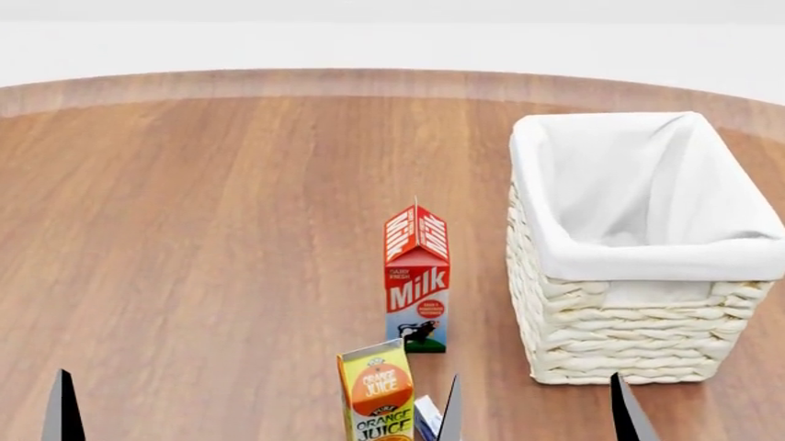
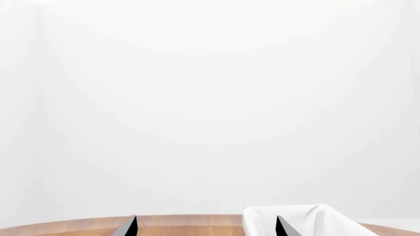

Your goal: Pick up the tomato sauce, and put it in the basket.

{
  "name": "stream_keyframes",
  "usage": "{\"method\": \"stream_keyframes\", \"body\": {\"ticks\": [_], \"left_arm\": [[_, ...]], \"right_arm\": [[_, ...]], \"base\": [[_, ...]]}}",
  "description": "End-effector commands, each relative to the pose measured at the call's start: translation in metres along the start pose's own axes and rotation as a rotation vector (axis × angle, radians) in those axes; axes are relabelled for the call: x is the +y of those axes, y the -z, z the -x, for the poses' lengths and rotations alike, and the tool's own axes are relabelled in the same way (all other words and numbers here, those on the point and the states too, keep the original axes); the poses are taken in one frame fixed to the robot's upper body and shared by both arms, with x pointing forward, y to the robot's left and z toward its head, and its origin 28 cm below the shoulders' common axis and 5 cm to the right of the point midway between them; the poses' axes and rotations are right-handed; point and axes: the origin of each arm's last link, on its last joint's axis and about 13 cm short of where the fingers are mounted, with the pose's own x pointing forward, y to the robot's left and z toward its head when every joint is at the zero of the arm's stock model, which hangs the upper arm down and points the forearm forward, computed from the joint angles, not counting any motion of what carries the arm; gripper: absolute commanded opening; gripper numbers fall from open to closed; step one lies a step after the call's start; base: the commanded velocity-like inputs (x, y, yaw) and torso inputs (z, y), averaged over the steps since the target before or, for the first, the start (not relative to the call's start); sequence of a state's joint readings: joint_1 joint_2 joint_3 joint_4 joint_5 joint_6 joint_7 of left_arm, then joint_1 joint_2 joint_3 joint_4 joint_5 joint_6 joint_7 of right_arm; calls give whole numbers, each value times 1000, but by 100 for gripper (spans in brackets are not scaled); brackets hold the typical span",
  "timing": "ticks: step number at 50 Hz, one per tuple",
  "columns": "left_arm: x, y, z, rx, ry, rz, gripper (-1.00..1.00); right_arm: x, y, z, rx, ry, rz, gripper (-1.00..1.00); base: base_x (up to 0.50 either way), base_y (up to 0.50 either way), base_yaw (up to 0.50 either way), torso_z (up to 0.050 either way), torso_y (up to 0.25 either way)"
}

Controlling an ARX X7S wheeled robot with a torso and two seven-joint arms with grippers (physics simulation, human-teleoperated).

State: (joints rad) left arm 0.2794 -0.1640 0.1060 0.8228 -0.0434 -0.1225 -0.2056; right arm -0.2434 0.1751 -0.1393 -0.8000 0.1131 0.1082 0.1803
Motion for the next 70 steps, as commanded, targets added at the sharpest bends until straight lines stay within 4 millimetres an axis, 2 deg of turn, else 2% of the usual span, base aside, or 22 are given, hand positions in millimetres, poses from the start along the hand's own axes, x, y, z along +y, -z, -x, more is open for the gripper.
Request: {"method": "stream_keyframes", "body": {"ticks": [1, 3, 18, 20, 24, 28, 33, 42, 46, 50, 60, 70], "left_arm": [[0, 0, 0, 3, -1, 2, 100], [-2, 6, -1, 31, 1, -9, 100], [-1, 7, -3, 32, -2, -14, 100], [0, 8, -3, 36, -8, -17, 100], [0, 12, -5, 46, -10, -19, 100], [0, 15, -6, 58, -11, -23, 100], [0, 19, -7, 71, -17, -27, 100], [0, 20, -8, 78, -24, -33, 100], [0, 20, -8, 77, -25, -36, 100], [0, 21, -9, 77, -27, -38, 100], [0, 23, -9, 80, -27, -41, 100], [0, 24, -9, 83, -27, -41, 100]], "right_arm": [[0, 1, 0, -6, 1, -5, 100], [-1, 5, 1, 6, -2, 2, 100], [-3, 5, 0, 19, 33, -35, 100], [-4, 7, 4, 63, 6, -60, 100], [-8, 11, 17, 106, -22, 4, 100], [-10, 24, 35, 217, -65, 21, 100], [-15, 38, 56, 345, -59, 38, 100], [-19, 50, 79, 466, -27, 37, 100], [-20, 54, 94, 575, -8, -37, 100], [-18, 58, 108, 601, -24, -14, 100], [-17, 69, 124, 685, 18, -9, 100], [-18, 75, 121, 705, 59, 5, 100]], "base": [[0, 0, 0, 0, 0], [0, 0, 0, 0, 5], [77, 0, 0, 0, 0], [0, 0, 0, 0, 0], [0, 0, 0, 0, 0], [0, 0, 0, 0, 0], [0, 0, 0, 0, 0], [0, 0, 0, 0, 0], [0, 0, 0, 0, 0], [0, 0, 0, 0, 0], [0, 0, 0, 0, 0], [0, 0, 0, 0, 0]]}}
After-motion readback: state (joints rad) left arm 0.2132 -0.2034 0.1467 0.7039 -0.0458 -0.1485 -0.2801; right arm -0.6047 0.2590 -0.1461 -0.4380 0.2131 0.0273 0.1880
